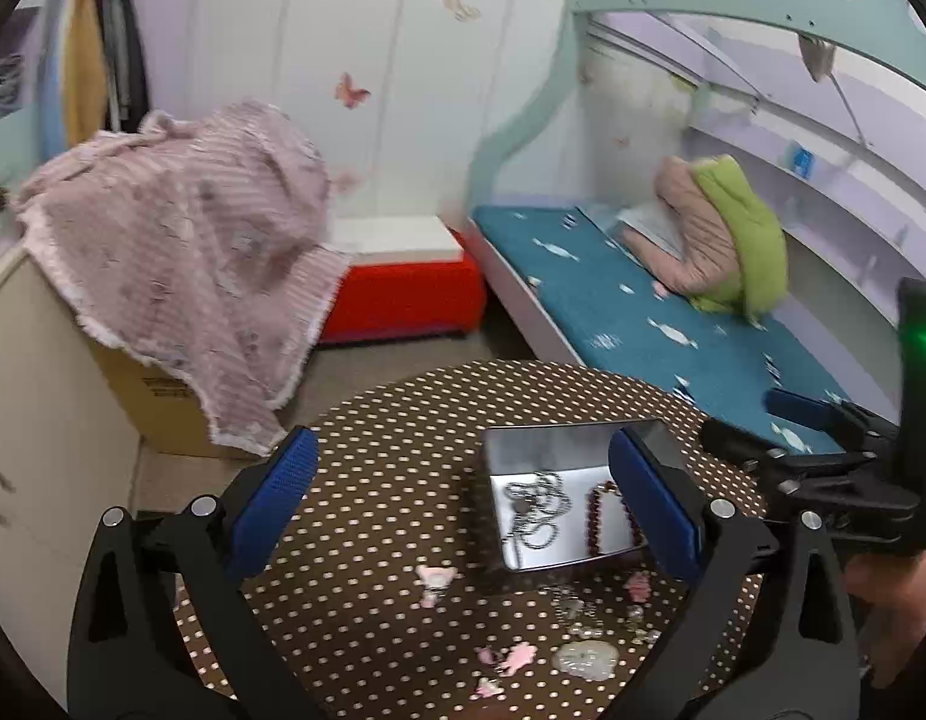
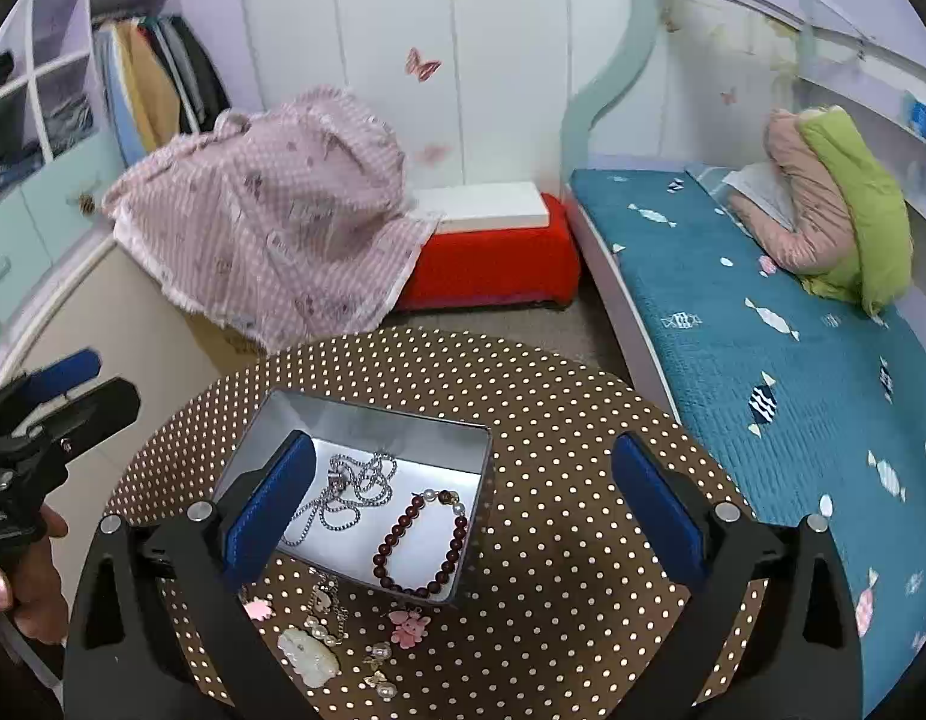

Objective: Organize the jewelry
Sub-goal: 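Carry chain and bracelet over the gray tin and open both grippers, then withdraw both grippers from the tin toward the remaining jewelry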

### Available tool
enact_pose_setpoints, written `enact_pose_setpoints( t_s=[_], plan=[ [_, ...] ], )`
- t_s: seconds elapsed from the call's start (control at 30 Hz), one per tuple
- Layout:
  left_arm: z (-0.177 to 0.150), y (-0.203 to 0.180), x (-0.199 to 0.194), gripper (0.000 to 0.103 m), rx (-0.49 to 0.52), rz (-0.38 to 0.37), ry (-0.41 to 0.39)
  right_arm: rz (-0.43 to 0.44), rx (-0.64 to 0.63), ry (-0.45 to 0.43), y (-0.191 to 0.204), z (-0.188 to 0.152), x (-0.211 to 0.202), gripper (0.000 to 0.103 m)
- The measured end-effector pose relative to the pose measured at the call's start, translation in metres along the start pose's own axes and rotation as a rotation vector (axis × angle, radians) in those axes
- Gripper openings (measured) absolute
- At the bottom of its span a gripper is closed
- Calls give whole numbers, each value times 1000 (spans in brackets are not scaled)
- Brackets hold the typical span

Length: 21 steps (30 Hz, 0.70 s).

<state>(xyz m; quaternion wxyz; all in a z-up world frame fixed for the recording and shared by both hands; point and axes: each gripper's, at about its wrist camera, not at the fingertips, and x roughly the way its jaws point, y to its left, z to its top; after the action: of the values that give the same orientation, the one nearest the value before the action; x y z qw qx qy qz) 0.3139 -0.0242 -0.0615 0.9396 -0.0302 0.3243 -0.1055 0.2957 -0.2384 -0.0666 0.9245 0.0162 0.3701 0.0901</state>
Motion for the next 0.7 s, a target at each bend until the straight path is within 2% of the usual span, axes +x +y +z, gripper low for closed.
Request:
enact_pose_setpoints(
  t_s=[0.27, 0.47, 0.7],
  plan=[
    [-9, 8, -32, 98, -6, 94, -71, -10, 51, -82, -2, -5, -35, 95],
    [-15, 14, -54, 98, -12, 119, -97, -10, 76, -127, -3, -16, -62, 95],
    [-38, 15, -72, 98, 8, 141, -103, -16, 103, -147, -6, -41, -87, 95]
  ],
)
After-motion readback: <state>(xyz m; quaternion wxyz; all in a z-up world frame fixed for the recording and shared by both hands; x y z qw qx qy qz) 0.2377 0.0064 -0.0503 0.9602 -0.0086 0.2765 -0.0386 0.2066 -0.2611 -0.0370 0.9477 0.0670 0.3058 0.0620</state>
